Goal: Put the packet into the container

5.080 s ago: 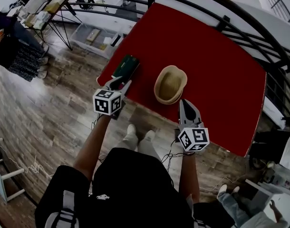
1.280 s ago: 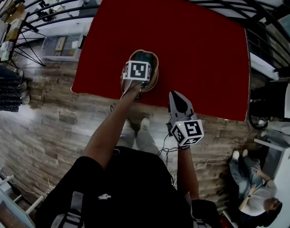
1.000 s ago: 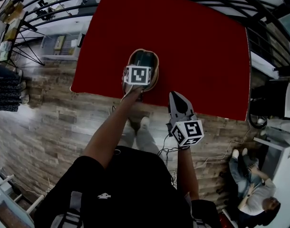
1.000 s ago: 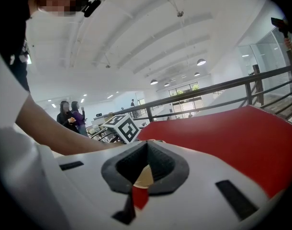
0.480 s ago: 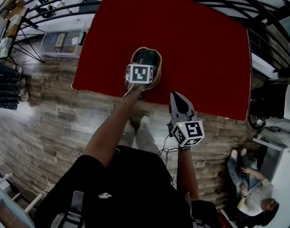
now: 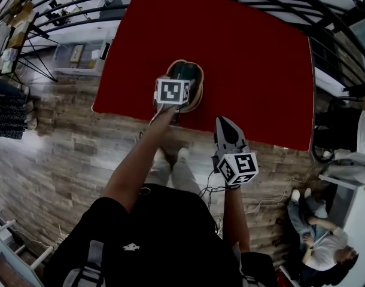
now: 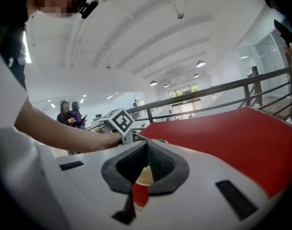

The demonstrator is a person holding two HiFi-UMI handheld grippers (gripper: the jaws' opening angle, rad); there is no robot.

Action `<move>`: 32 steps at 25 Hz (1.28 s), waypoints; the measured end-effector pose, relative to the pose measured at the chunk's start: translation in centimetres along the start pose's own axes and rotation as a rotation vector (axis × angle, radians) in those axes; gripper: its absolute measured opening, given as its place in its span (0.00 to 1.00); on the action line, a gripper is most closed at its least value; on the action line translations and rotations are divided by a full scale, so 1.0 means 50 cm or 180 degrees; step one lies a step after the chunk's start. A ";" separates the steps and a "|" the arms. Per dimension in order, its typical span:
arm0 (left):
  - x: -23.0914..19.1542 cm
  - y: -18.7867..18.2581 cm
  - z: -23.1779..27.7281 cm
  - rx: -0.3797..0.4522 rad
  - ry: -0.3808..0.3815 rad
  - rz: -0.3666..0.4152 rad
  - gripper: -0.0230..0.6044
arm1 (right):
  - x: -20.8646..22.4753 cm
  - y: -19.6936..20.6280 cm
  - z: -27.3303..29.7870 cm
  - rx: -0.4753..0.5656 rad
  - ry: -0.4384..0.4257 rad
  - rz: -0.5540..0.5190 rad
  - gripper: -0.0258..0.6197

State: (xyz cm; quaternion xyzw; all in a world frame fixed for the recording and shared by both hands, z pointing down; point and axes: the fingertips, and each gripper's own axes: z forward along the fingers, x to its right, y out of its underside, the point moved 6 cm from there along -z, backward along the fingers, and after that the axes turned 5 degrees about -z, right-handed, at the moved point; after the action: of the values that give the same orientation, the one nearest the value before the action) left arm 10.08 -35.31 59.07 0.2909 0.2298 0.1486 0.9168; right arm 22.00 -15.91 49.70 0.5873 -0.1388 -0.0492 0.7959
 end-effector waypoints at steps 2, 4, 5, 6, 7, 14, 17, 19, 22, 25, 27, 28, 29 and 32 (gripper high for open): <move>-0.012 -0.003 -0.027 0.0043 0.0071 -0.0065 0.65 | -0.009 -0.003 -0.002 0.0013 -0.0008 -0.0005 0.07; -0.023 -0.009 -0.061 0.0111 0.0197 -0.0110 0.64 | -0.017 -0.010 0.001 0.0033 -0.0025 -0.0021 0.07; -0.027 -0.011 -0.080 0.0155 0.0271 -0.0119 0.63 | -0.021 -0.015 0.003 0.0046 -0.0034 -0.0032 0.07; -0.031 -0.013 -0.102 0.0215 0.0337 -0.0119 0.61 | -0.024 -0.020 0.004 0.0061 -0.0042 -0.0045 0.07; -0.036 -0.014 -0.128 0.0293 0.0387 -0.0106 0.54 | -0.028 -0.025 0.005 0.0078 -0.0052 -0.0057 0.08; -0.047 0.005 -0.329 0.1008 0.0728 0.0060 0.11 | -0.058 -0.071 0.003 0.0181 -0.0160 -0.0162 0.07; -0.042 0.010 -0.403 0.1351 0.0927 0.0128 0.08 | -0.080 -0.087 0.004 0.0221 -0.0226 -0.0210 0.08; -0.035 0.015 -0.442 0.1521 0.1056 0.0199 0.07 | -0.095 -0.096 0.005 0.0245 -0.0276 -0.0239 0.07; -0.023 0.032 -0.483 0.1657 0.1164 0.0366 0.06 | -0.115 -0.108 0.006 0.0289 -0.0351 -0.0267 0.07; -0.017 0.050 -0.505 0.1695 0.1204 0.0516 0.06 | -0.134 -0.125 0.007 0.0339 -0.0432 -0.0298 0.07; -0.018 0.056 -0.516 0.1740 0.1228 0.0558 0.06 | -0.143 -0.137 0.008 0.0371 -0.0477 -0.0331 0.07; -0.019 0.057 -0.520 0.1770 0.1242 0.0549 0.05 | -0.146 -0.140 0.008 0.0380 -0.0491 -0.0350 0.07; -0.021 0.059 -0.524 0.1804 0.1259 0.0530 0.05 | -0.149 -0.142 0.007 0.0382 -0.0500 -0.0370 0.07; -0.027 0.055 -0.532 0.1903 0.1322 0.0484 0.05 | -0.155 -0.145 0.009 0.0380 -0.0508 -0.0414 0.07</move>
State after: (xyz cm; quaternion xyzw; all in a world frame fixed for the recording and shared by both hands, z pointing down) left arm -4.95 -21.33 41.89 0.5258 0.4219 0.1984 0.7115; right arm 15.08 -16.67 41.70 0.6356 -0.1660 -0.1390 0.7410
